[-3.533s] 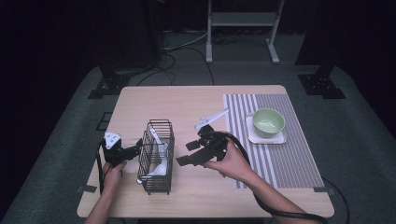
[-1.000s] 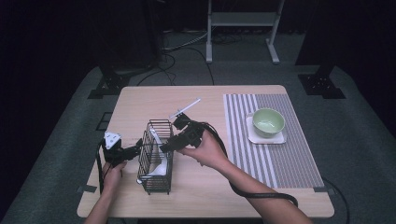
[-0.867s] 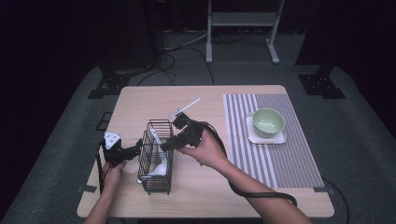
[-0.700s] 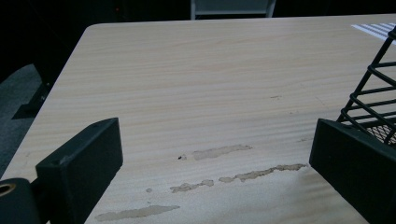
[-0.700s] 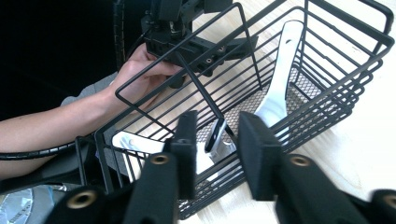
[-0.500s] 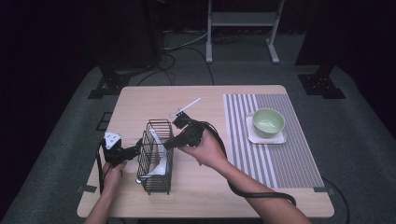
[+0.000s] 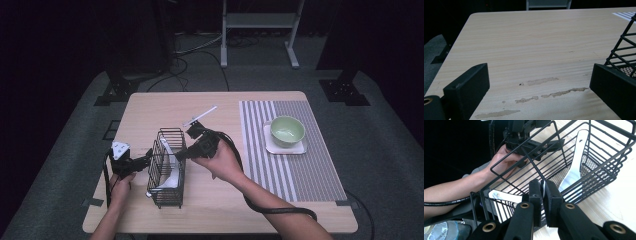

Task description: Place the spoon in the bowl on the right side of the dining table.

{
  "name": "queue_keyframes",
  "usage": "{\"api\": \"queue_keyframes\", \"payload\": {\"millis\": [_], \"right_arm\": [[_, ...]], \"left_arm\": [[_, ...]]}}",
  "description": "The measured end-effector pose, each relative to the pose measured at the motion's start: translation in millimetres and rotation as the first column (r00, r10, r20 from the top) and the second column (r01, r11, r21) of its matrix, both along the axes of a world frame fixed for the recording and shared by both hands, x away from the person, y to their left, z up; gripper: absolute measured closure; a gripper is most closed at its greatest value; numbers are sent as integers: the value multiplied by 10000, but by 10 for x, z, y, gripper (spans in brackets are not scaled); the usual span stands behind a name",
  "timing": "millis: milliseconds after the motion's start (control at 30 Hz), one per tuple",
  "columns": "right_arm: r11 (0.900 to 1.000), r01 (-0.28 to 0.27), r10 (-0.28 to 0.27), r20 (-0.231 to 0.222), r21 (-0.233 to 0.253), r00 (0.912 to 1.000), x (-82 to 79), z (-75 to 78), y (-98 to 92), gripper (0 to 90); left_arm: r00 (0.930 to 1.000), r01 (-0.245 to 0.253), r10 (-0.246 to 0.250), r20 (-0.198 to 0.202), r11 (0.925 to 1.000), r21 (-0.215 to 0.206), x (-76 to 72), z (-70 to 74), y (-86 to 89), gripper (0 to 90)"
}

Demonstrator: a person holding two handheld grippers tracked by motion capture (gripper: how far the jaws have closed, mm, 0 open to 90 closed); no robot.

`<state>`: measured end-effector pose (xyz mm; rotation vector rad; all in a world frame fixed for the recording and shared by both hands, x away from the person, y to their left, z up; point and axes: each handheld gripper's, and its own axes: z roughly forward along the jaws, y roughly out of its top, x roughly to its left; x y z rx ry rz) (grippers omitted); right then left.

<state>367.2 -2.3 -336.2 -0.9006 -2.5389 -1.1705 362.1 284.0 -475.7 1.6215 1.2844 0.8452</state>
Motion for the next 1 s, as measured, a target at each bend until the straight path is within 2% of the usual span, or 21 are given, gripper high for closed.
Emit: {"api": "queue_keyframes", "payload": {"millis": [333, 467, 567, 700, 833, 1000], "right_arm": [[9992, -64, 62, 42, 395, 10000, -35, 90, -60, 854], [9975, -32, 39, -87, 710, 10000, -42, 135, -109, 854], [9955, -31, 53, -231, 951, 9997, -40, 151, -144, 854], [9928, -77, 97, -162, 1194, 9998, -48, 175, -168, 855], [9872, -58, 135, -471, 1592, 9988, -37, 202, -198, 855], [9824, 13, 87, -526, 1870, 9986, -32, 238, -244, 855]], "left_arm": [[10000, -11, 11, 3, 10000, 11, 0, 0, -1, 16], [10000, -7, 7, 9, 10000, 26, 0, -1, -3, 16], [10000, -16, 16, 15, 10000, 4, 0, -1, -4, 16], [10000, -15, 15, 16, 10000, 22, 0, -1, -3, 16], [10000, -18, 18, 12, 10000, 9, 0, -1, -5, 16], [10000, -11, 11, 15, 10000, 19, 0, -1, -3, 16]]}}
